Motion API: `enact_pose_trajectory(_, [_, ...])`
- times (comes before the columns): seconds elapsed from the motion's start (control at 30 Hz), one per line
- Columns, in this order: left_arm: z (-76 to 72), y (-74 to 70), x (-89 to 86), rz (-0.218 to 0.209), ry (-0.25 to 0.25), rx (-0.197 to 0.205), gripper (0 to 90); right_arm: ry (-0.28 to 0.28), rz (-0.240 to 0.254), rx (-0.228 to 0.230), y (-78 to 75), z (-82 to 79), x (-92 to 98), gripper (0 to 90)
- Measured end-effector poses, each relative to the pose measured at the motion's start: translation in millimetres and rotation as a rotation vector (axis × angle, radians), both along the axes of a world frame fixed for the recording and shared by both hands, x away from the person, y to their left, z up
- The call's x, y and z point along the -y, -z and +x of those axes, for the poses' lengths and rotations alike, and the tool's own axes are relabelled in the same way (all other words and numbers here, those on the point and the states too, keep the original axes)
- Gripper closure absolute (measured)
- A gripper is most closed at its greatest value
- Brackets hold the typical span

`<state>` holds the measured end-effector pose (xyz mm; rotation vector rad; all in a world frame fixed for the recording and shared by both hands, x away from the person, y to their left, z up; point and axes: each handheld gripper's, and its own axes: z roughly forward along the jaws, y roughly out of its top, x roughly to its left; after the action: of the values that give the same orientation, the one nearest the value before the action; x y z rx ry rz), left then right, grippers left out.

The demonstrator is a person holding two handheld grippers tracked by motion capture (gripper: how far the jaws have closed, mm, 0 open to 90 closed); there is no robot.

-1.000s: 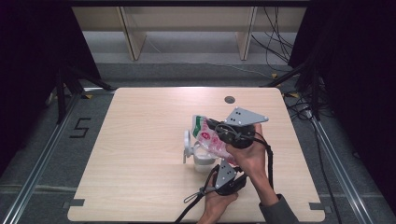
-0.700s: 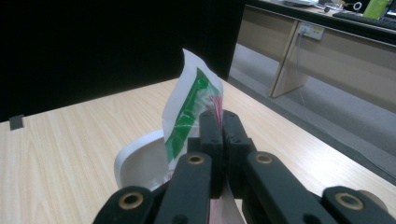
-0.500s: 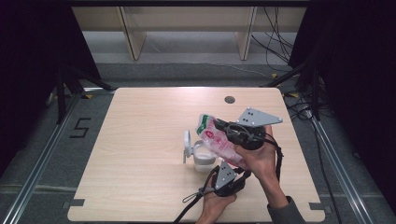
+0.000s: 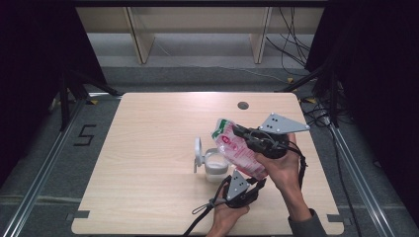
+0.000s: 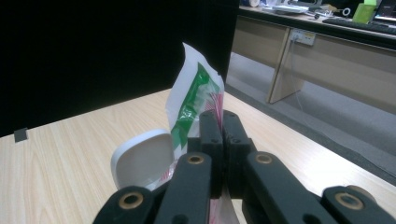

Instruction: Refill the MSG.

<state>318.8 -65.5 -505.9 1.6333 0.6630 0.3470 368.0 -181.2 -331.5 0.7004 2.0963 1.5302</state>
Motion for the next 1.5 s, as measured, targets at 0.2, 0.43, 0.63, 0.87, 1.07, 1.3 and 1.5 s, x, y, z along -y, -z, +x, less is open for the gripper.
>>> enact_pose_trajectory(0.2, [-0.7, 0.2, -0.5, 0.001, -0.002, 0.001, 76.4, -0.011, 0.001, 0.009, -0.7, 0.2, 2.6, 90.0])
enact_pose_trajectory(0.43, [-2.2, 0.3, -2.9, 0.025, -0.013, -0.006, 76.4, -0.003, 0.013, 0.004, -0.3, -0.6, 5.8, 90.0])
enact_pose_trajectory(0.63, [-2.2, 0.2, -3.2, 0.022, -0.013, -0.004, 76.5, -0.007, 0.014, 0.013, -1.2, -0.9, 9.9, 90.0])
enact_pose_trajectory(0.87, [-2.9, 0.2, -3.4, 0.023, -0.013, -0.005, 76.5, 0.003, 0.024, 0.011, -2.6, -3.9, 14.3, 90.0])
enact_pose_trajectory(1.07, [-3.5, 1.3, -4.4, 0.027, -0.015, -0.003, 76.4, 0.004, 0.03, 0.018, -2.7, -4.6, 19.3, 90.0])
enact_pose_trajectory(1.3, [-4.7, 2.8, -6.7, 0.036, -0.013, 0.001, 76.4, 0.0, 0.055, -0.002, -1.8, -6.9, 25.3, 90.0])
enact_pose_trajectory(1.5, [-6.0, 3.1, -9.9, 0.038, -0.016, -0.006, 76.2, -0.022, 0.101, -0.039, -1.0, -8.4, 32.9, 90.0])
